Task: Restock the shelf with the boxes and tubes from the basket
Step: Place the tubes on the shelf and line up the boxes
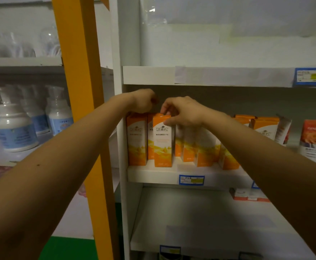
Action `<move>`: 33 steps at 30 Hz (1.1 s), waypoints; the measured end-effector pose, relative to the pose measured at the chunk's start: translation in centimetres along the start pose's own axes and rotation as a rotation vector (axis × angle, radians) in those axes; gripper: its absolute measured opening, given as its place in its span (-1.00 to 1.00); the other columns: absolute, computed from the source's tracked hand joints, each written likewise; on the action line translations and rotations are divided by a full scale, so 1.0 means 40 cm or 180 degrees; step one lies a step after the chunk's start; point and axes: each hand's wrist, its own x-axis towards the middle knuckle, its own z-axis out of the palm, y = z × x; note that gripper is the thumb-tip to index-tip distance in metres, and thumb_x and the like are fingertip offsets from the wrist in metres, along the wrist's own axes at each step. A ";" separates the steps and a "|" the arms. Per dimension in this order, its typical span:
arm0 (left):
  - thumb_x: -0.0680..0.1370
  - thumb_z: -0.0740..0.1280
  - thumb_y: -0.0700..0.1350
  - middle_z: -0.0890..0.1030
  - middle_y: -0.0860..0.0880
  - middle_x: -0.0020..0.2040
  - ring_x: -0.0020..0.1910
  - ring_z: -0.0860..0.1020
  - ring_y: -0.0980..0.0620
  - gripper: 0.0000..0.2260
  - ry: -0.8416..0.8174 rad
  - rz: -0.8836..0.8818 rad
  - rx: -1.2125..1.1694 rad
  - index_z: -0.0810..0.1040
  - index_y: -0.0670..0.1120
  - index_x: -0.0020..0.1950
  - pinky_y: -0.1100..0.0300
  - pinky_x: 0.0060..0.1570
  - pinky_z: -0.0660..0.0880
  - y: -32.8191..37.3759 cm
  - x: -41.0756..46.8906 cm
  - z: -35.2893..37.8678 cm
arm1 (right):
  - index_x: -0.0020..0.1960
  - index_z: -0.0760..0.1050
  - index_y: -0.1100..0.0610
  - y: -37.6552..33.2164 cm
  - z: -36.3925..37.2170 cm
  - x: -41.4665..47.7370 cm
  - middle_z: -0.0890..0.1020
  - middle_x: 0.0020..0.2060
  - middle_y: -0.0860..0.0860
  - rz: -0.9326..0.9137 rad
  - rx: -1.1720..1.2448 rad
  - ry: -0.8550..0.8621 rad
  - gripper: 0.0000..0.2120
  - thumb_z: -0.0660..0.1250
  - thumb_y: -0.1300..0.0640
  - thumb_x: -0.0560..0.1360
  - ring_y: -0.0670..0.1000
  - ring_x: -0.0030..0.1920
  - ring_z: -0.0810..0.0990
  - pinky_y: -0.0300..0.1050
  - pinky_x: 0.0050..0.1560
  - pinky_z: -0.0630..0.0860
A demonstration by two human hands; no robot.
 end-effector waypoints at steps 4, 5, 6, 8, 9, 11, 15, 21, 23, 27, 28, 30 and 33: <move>0.58 0.14 -0.27 0.45 -0.18 0.35 0.31 0.43 -0.15 -0.63 0.0074 0.0011 -0.0001 0.36 -0.16 0.39 0.03 0.28 0.40 0.002 -0.007 -0.007 | 0.07 0.50 0.00 -0.005 0.027 0.019 0.55 -0.06 -0.07 -0.0040 0.0168 0.0124 -0.74 0.43 0.07 0.40 -0.04 -0.03 0.52 -0.02 0.09 0.52; 0.58 0.14 -0.28 0.43 -0.17 0.37 0.34 0.41 -0.15 -0.62 0.0086 -0.0002 0.0016 0.34 -0.16 0.40 0.03 0.32 0.38 0.000 -0.008 -0.008 | 0.07 0.50 0.01 -0.004 0.032 0.022 0.55 -0.06 -0.08 -0.0021 0.0221 0.0143 -0.74 0.43 0.08 0.40 -0.06 -0.04 0.50 -0.01 0.10 0.52; 0.57 0.13 -0.30 0.42 -0.17 0.39 0.36 0.40 -0.14 -0.61 0.0089 -0.0010 0.0022 0.33 -0.17 0.41 0.02 0.36 0.37 -0.003 -0.008 -0.008 | 0.07 0.50 0.01 -0.004 0.036 0.024 0.54 -0.07 -0.08 -0.0001 0.0265 0.0152 -0.75 0.43 0.08 0.41 -0.07 -0.05 0.49 0.00 0.11 0.52; 0.56 0.13 -0.33 0.40 -0.17 0.40 0.38 0.38 -0.13 -0.60 0.0092 0.0000 0.0013 0.32 -0.17 0.41 0.02 0.38 0.35 -0.009 -0.006 -0.010 | 0.07 0.50 0.02 -0.004 0.042 0.025 0.56 -0.05 -0.06 0.0025 0.0288 0.0187 -0.76 0.42 0.07 0.42 -0.06 -0.04 0.50 0.02 0.12 0.52; 0.56 0.13 -0.33 0.40 -0.17 0.40 0.38 0.38 -0.13 -0.59 0.0095 0.0005 0.0001 0.32 -0.18 0.41 0.02 0.38 0.34 -0.010 -0.005 -0.011 | 0.07 0.50 0.01 -0.004 0.044 0.025 0.57 -0.03 -0.05 0.0027 0.0267 0.0218 -0.76 0.41 0.06 0.42 -0.05 -0.03 0.51 0.00 0.09 0.52; 0.56 0.13 -0.33 0.40 -0.18 0.40 0.38 0.38 -0.13 -0.59 0.0101 0.0024 -0.0036 0.32 -0.18 0.41 0.02 0.38 0.34 -0.007 -0.004 -0.012 | 0.09 0.51 0.00 -0.004 0.045 0.023 0.59 0.05 -0.02 -0.0018 0.0147 0.0278 -0.75 0.40 0.03 0.43 -0.05 -0.03 0.50 -0.08 -0.01 0.48; 0.57 0.13 -0.30 0.41 -0.18 0.38 0.37 0.38 -0.14 -0.62 0.0129 0.0054 -0.0175 0.34 -0.18 0.40 0.04 0.36 0.33 0.006 0.004 -0.005 | 0.19 0.51 0.00 0.009 0.006 0.000 0.52 0.19 -0.01 -0.0189 -0.0230 0.0382 -0.71 0.30 -0.02 0.49 0.00 0.10 0.48 -0.04 0.09 0.47; 0.60 0.11 -0.16 0.45 -0.17 0.36 0.31 0.43 -0.13 -0.65 0.0007 0.0187 -0.0399 0.38 -0.18 0.37 -0.02 0.34 0.37 0.035 0.033 0.025 | 0.20 0.51 0.03 0.086 -0.096 -0.060 0.58 0.16 0.02 0.0331 -0.0456 0.0497 -0.73 0.21 0.01 0.55 0.02 0.14 0.54 0.01 0.16 0.51; 0.61 0.11 -0.09 0.45 -0.15 0.36 0.31 0.44 -0.12 -0.64 -0.0114 0.0239 -0.0413 0.38 -0.15 0.38 -0.03 0.33 0.37 0.053 0.041 0.041 | 0.20 0.52 0.03 0.096 -0.103 -0.072 0.59 0.14 0.03 0.0483 -0.0605 0.0349 -0.72 0.22 -0.01 0.54 0.03 0.11 0.55 0.00 0.13 0.53; 0.58 0.18 -0.01 0.56 -0.10 0.23 0.20 0.50 -0.07 -0.68 -0.0251 0.0414 -0.0435 0.50 -0.09 0.28 0.04 0.22 0.42 0.086 0.053 0.060 | 0.23 0.50 0.01 0.101 -0.094 -0.074 0.60 0.13 0.03 0.0685 -0.1043 0.0157 -0.65 0.23 -0.10 0.51 0.07 0.11 0.56 -0.06 -0.01 0.48; 0.58 0.19 0.00 0.58 -0.08 0.16 0.12 0.52 -0.05 -0.70 -0.0286 0.0449 -0.0434 0.52 -0.09 0.23 0.07 0.13 0.42 0.092 0.056 0.063 | 0.24 0.49 0.01 0.102 -0.091 -0.072 0.60 0.13 0.03 0.0731 -0.1105 0.0107 -0.64 0.24 -0.12 0.50 0.07 0.12 0.56 -0.08 -0.04 0.46; 0.57 0.20 -0.01 0.57 -0.07 0.04 0.00 0.50 -0.01 -0.73 -0.0302 0.0471 -0.0394 0.54 -0.11 0.16 0.13 -0.03 0.37 0.102 0.064 0.067 | 0.24 0.49 0.01 0.103 -0.087 -0.067 0.59 0.14 0.04 0.0794 -0.1152 0.0019 -0.62 0.24 -0.13 0.49 0.08 0.13 0.55 -0.09 -0.06 0.44; 0.55 0.24 0.00 0.56 -0.10 0.12 0.03 0.50 -0.03 -0.70 -0.0233 0.0390 -0.0322 0.50 -0.13 0.21 0.12 0.02 0.41 0.107 0.080 0.073 | 0.23 0.50 0.00 0.098 -0.087 -0.057 0.57 0.14 0.05 0.0844 -0.1187 -0.0035 -0.64 0.29 -0.08 0.47 0.10 0.12 0.54 -0.09 -0.11 0.40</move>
